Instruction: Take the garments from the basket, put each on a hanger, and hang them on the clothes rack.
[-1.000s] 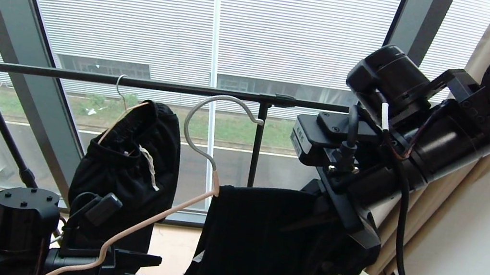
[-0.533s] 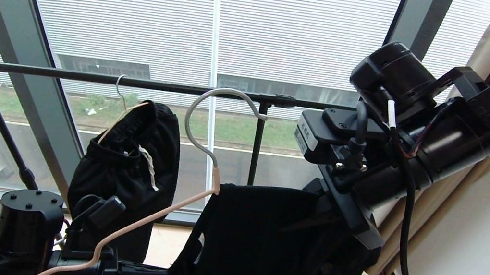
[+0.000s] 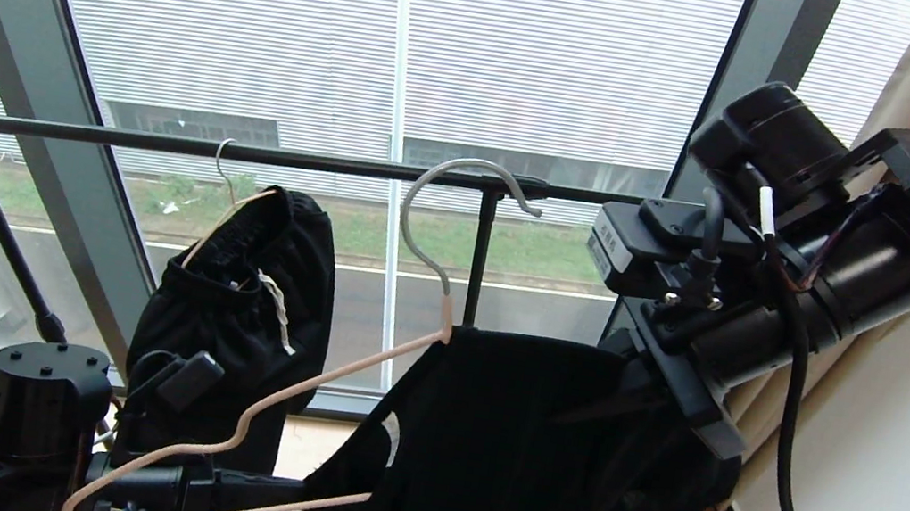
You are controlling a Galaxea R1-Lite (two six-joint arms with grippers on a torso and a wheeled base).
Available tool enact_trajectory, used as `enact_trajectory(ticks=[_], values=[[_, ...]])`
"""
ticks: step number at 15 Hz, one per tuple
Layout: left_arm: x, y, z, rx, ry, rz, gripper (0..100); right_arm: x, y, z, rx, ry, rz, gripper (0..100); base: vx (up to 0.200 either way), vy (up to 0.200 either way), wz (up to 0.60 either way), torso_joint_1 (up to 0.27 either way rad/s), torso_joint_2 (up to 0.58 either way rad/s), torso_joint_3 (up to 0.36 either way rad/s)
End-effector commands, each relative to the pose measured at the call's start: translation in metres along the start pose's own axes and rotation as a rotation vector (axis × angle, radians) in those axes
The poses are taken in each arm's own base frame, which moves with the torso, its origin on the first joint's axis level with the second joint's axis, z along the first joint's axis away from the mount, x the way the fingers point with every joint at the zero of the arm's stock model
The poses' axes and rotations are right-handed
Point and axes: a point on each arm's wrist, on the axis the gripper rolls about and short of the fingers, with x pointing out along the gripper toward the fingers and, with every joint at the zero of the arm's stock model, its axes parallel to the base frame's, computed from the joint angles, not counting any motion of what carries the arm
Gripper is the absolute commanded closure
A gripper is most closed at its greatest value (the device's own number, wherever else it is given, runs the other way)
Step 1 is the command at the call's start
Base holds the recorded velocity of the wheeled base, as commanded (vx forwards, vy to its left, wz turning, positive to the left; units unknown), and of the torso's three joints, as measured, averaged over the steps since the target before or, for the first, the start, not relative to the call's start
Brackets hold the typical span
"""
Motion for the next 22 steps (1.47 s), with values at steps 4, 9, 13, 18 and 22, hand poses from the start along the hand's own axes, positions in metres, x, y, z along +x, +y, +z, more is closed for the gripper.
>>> enact_trajectory(ticks=[4, 9, 13, 18, 22], values=[[-0.008, 0.01, 0.009, -0.002, -0.052, 0.044, 100, -0.02, -0.002, -0.03, 0.067, 0.001, -0.101, 100, 0.0, 0.0, 0.0, 0.0, 0.0, 0.0], [-0.014, 0.015, 0.013, 0.0, -0.082, 0.068, 100, -0.025, -0.005, -0.056, 0.111, 0.036, -0.197, 100, 0.0, 0.0, 0.0, 0.0, 0.0, 0.0], [-0.016, 0.014, 0.014, 0.003, -0.091, 0.072, 100, -0.023, -0.009, -0.071, 0.11, 0.081, -0.3, 100, 0.0, 0.0, 0.0, 0.0, 0.0, 0.0], [-0.018, 0.013, 0.016, 0.016, -0.101, 0.077, 100, -0.011, -0.009, -0.083, 0.114, 0.142, -0.344, 100, 0.0, 0.0, 0.0, 0.0, 0.0, 0.0], [-0.022, 0.006, 0.019, 0.044, -0.12, 0.067, 100, 0.005, -0.01, -0.09, 0.113, 0.177, -0.36, 100, 0.0, 0.0, 0.0, 0.0, 0.0, 0.0]])
